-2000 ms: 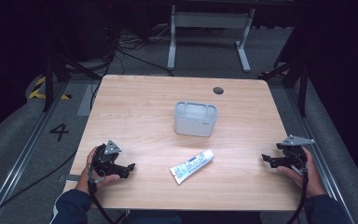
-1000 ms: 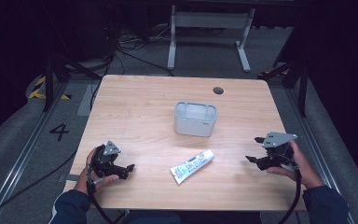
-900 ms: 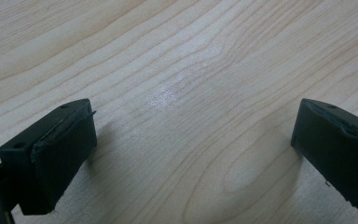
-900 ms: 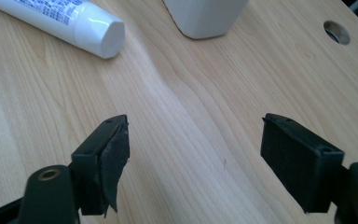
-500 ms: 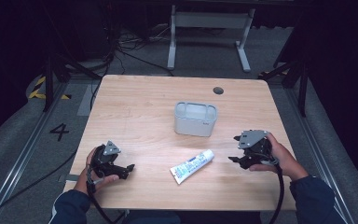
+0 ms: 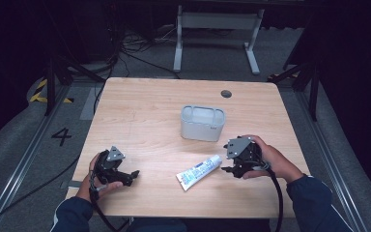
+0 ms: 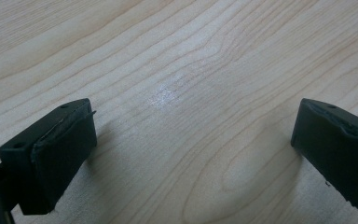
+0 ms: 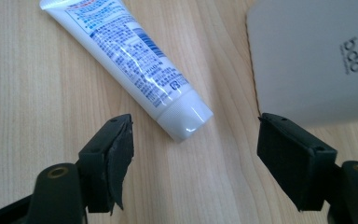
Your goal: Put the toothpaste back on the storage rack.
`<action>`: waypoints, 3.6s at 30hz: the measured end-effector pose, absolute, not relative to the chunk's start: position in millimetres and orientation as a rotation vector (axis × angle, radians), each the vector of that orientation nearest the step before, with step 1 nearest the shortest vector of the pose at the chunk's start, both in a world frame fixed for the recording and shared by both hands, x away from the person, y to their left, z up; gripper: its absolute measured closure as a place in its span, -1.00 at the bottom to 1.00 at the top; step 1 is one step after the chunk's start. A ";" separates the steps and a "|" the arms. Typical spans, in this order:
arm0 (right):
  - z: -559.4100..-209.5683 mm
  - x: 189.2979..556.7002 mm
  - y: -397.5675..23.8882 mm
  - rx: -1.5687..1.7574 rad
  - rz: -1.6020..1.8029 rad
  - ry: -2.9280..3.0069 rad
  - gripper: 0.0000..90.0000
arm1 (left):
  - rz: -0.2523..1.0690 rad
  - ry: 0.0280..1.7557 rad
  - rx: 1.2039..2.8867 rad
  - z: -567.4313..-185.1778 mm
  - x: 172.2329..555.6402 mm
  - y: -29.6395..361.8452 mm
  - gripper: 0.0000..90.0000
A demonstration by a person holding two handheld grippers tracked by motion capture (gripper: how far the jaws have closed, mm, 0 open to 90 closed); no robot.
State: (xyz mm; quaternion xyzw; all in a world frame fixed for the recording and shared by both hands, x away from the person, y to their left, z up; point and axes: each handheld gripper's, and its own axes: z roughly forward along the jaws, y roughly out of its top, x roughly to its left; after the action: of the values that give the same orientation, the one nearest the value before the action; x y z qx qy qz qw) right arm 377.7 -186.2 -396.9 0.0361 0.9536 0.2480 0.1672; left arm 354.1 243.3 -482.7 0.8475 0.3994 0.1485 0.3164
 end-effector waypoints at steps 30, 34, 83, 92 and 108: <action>-421.6 378.7 -110.5 -0.274 0.506 2.897 -0.36 | 0.407 1.119 2.200 -482.5 317.9 264.9 -0.96; -425.2 379.5 -101.9 -0.315 0.475 2.911 -0.35 | 0.420 1.126 2.186 -483.3 313.9 267.5 -0.96; -442.6 399.8 -73.8 -0.374 0.369 3.075 0.15 | 0.420 1.130 2.189 -482.9 308.1 272.9 -0.97; -441.8 398.8 -89.7 -0.295 0.560 3.032 0.35 | 0.417 1.126 2.191 -483.0 308.9 272.9 -0.97; -431.0 392.3 -114.9 -0.170 0.853 2.946 0.39 | 0.416 1.121 2.194 -483.1 310.5 272.6 -0.98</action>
State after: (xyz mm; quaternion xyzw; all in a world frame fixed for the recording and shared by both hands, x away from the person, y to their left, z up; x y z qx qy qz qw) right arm 392.3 -114.9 -431.0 -0.0553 0.9585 0.2776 0.0351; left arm 310.5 272.6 -483.1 0.8330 0.4257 0.1580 0.3160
